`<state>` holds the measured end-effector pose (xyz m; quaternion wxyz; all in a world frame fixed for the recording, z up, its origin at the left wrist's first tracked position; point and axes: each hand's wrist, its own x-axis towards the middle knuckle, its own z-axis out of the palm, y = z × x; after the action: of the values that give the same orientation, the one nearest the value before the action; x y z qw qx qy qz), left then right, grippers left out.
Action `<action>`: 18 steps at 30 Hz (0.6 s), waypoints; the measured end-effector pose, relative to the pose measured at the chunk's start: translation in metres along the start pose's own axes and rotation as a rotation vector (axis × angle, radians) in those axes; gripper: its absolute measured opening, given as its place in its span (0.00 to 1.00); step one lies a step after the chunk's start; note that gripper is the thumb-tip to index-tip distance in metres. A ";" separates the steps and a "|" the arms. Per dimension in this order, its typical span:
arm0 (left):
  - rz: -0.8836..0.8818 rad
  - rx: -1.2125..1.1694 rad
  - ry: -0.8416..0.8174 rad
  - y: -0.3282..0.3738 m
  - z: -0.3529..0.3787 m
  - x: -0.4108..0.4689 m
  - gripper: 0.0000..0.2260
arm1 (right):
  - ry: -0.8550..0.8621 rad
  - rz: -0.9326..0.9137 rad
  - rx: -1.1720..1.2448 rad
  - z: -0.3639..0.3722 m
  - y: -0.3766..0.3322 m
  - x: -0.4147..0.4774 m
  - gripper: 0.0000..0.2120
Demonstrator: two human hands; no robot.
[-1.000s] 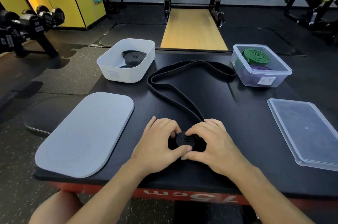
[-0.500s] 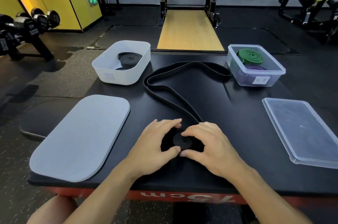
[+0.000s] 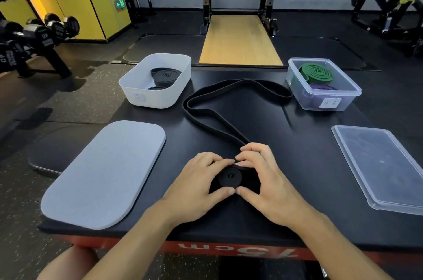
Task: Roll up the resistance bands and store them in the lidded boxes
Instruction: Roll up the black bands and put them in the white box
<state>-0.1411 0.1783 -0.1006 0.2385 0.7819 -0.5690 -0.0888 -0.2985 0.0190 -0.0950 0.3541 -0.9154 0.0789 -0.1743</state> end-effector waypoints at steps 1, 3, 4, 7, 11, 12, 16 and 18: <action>-0.001 -0.005 0.002 0.000 0.000 0.000 0.26 | -0.018 -0.002 -0.017 0.000 0.000 0.000 0.32; -0.008 -0.022 0.014 0.001 0.000 -0.001 0.25 | -0.032 0.012 -0.159 0.000 0.001 0.001 0.34; -0.010 -0.028 0.020 0.001 0.000 -0.001 0.24 | -0.009 0.005 -0.270 0.000 0.002 0.001 0.34; -0.014 -0.033 0.031 0.002 0.001 -0.003 0.22 | 0.101 -0.033 -0.472 0.002 0.001 0.001 0.29; -0.015 -0.035 0.044 0.002 0.003 -0.002 0.21 | 0.160 -0.052 -0.528 0.004 0.000 0.001 0.25; -0.014 -0.032 0.050 0.001 0.003 -0.002 0.21 | 0.159 -0.056 -0.531 0.004 0.001 0.001 0.25; -0.011 -0.021 0.066 0.001 0.005 -0.002 0.21 | 0.159 -0.051 -0.570 0.003 -0.003 0.001 0.25; -0.014 -0.017 0.073 0.000 0.005 -0.003 0.22 | 0.158 -0.051 -0.584 0.003 -0.005 0.001 0.25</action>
<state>-0.1444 0.1793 -0.1056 0.2652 0.7864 -0.5538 -0.0665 -0.2966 0.0243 -0.0936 0.0639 -0.9638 0.1298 -0.2239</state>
